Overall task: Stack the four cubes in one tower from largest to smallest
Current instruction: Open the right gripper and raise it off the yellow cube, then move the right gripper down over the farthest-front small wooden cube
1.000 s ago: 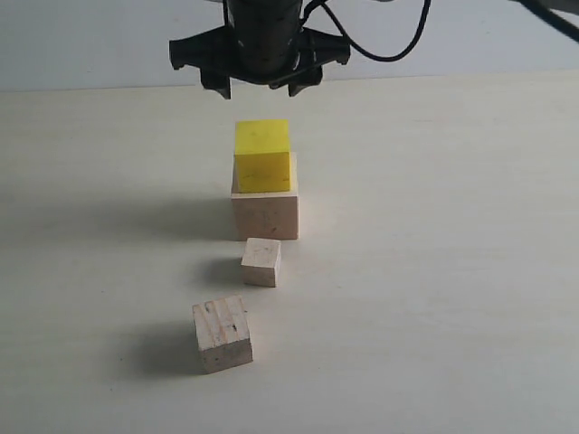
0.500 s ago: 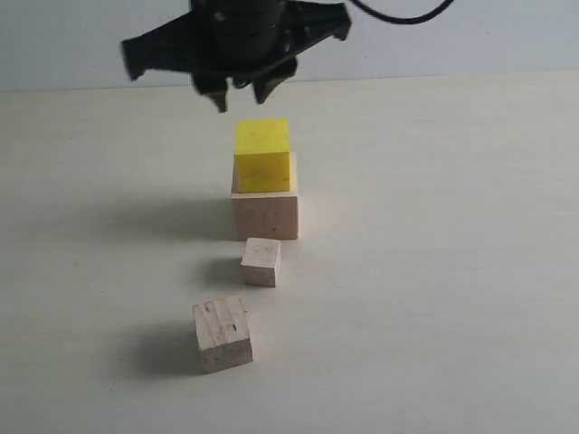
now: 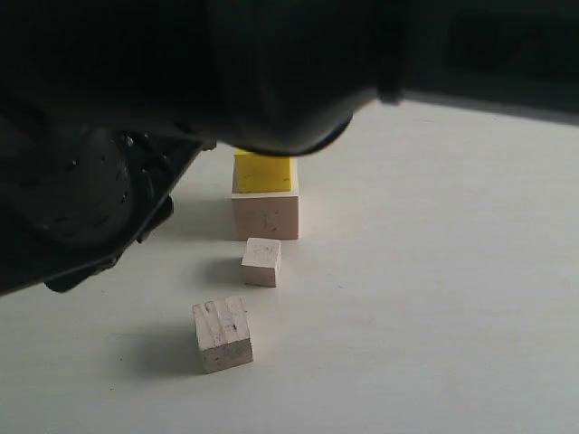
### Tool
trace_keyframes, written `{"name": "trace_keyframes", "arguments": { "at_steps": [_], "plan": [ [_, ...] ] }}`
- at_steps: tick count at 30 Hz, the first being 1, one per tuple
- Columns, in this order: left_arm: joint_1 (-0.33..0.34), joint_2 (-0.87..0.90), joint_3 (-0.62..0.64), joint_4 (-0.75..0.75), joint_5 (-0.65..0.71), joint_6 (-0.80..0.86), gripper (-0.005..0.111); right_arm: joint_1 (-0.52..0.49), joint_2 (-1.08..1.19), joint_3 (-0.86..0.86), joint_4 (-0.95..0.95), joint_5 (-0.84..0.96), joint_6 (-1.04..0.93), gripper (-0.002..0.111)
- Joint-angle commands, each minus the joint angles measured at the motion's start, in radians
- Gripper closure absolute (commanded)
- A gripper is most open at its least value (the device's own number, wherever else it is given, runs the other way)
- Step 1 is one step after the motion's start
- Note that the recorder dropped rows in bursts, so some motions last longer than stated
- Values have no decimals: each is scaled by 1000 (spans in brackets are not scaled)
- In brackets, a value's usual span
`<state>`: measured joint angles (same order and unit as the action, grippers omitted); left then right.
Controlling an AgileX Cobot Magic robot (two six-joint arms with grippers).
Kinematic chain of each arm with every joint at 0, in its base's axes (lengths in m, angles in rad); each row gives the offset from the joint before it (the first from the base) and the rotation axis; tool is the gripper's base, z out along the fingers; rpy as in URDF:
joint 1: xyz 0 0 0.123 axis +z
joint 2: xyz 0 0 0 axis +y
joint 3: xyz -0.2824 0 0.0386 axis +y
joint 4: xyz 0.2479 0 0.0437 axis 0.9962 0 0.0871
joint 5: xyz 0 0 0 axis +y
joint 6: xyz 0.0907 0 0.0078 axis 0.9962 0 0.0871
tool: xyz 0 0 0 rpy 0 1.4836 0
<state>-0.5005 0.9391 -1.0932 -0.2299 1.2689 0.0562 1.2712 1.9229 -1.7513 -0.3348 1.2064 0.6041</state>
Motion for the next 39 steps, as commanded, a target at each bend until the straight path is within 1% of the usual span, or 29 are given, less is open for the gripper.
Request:
{"name": "trace_keyframes", "arguments": {
  "at_steps": [1,3,4,5,6,7,9,10,11,16,18,20,23,25,27,28,30,34,37,39],
  "plan": [
    [0,1,1,40,-48,-1,65,-10,-58,75,-109,15,38,72],
    [0,1,1,47,-48,-1,66,-31,-74,88,-162,15,56,72],
    [0,1,1,69,-48,-5,69,-41,-80,89,-172,15,58,72],
    [0,-9,1,154,-48,-38,79,-59,-84,89,-173,15,58,72],
    [0,-13,1,222,-48,-69,86,-64,-84,89,-173,15,58,72],
    [0,-34,1,368,-48,-159,95,-72,-85,89,-176,15,50,72],
    [0,-67,1,452,-48,-223,102,-79,-85,89,-192,15,23,73],
    [0,-83,1,442,-48,-223,103,-95,-85,89,-205,15,4,76],
    [0,-92,1,436,-48,-221,103,-110,-85,89,-207,15,-9,79],
    [2,-102,1,410,-48,-221,103,-271,-85,89,-182,15,-184,108],
    [2,-102,2,400,-48,-221,103,-320,-91,89,-130,15,-213,108],
    [2,-102,17,398,-48,-221,103,-371,-97,90,-37,15,-249,108],
    [2,-102,70,396,-48,-237,103,-435,-110,96,121,15,-272,108],
    [2,-102,126,385,-48,-254,103,-452,-138,130,161,8,-255,108],
    [2,-114,206,369,-48,-281,103,-452,-223,228,116,-31,-160,108],
    [2,-125,240,343,-48,-281,103,-445,-299,301,142,-78,-151,108],
    [2,-131,268,313,-78,-281,103,-445,-377,406,214,-140,-160,108],
    [2,-127,282,289,-164,-277,103,-445,-501,610,414,-324,-277,108],
    [2,-103,282,289,-224,-273,103,-445,-511,721,618,-484,-385,108],
    [2,-78,282,289,-228,-270,103,-445,-489,766,702,-563,-470,108]
  ]
}}
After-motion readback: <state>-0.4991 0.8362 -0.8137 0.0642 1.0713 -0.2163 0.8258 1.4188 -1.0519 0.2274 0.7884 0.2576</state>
